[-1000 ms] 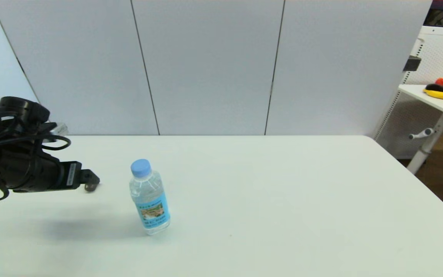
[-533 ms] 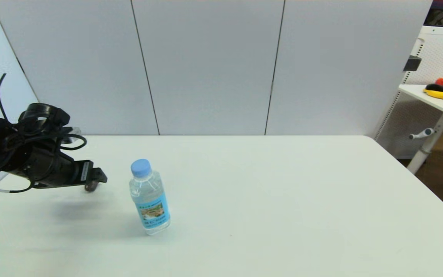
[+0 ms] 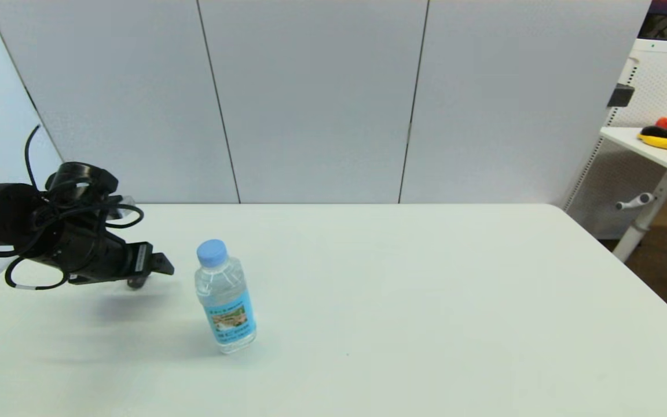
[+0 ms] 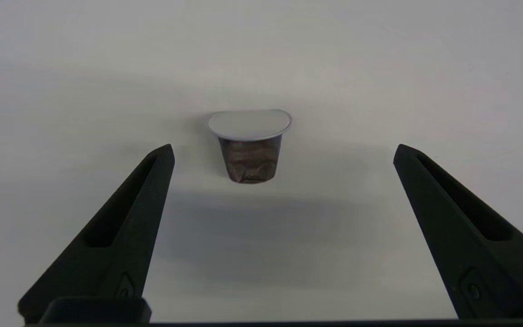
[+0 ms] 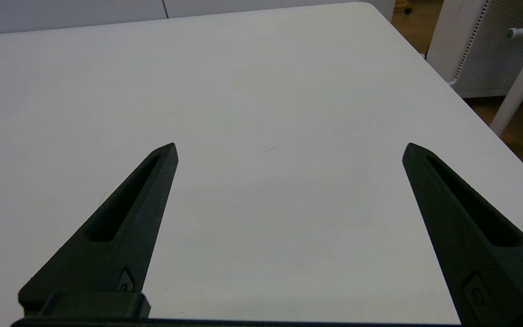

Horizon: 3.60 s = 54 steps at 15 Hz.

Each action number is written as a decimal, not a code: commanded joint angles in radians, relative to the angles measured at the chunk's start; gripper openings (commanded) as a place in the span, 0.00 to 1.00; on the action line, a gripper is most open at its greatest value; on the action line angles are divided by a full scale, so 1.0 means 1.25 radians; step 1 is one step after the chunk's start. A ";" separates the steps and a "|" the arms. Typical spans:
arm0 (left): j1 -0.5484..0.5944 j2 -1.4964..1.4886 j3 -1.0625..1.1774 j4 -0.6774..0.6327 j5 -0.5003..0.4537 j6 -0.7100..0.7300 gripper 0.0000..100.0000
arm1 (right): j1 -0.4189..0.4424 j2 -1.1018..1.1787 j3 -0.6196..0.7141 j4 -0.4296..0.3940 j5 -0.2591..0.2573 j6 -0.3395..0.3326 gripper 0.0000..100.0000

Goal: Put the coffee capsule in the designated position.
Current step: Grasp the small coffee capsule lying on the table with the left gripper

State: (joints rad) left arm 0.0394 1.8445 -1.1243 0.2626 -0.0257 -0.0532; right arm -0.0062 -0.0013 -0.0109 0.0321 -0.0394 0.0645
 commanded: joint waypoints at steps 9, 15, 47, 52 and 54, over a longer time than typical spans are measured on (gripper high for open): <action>0.000 0.025 -0.009 0.003 0.000 -0.016 1.00 | 0.000 0.001 0.000 0.000 0.000 0.000 1.00; 0.000 0.024 -0.016 0.010 0.003 -0.008 1.00 | 0.000 0.001 0.000 0.000 0.000 0.001 1.00; -0.001 0.039 -0.019 0.010 0.049 0.002 0.00 | 0.000 0.001 0.000 0.000 0.000 0.000 1.00; -0.001 0.035 -0.019 0.010 0.049 0.001 0.00 | 0.000 0.001 0.000 0.000 0.000 0.000 1.00; -0.001 0.033 -0.017 0.010 0.049 0.001 0.00 | 0.000 0.001 0.000 0.000 0.000 0.000 1.00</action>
State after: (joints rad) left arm 0.0379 1.8911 -1.1468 0.2736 0.0345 -0.0515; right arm -0.0057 -0.0013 -0.0109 0.0321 -0.0398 0.0645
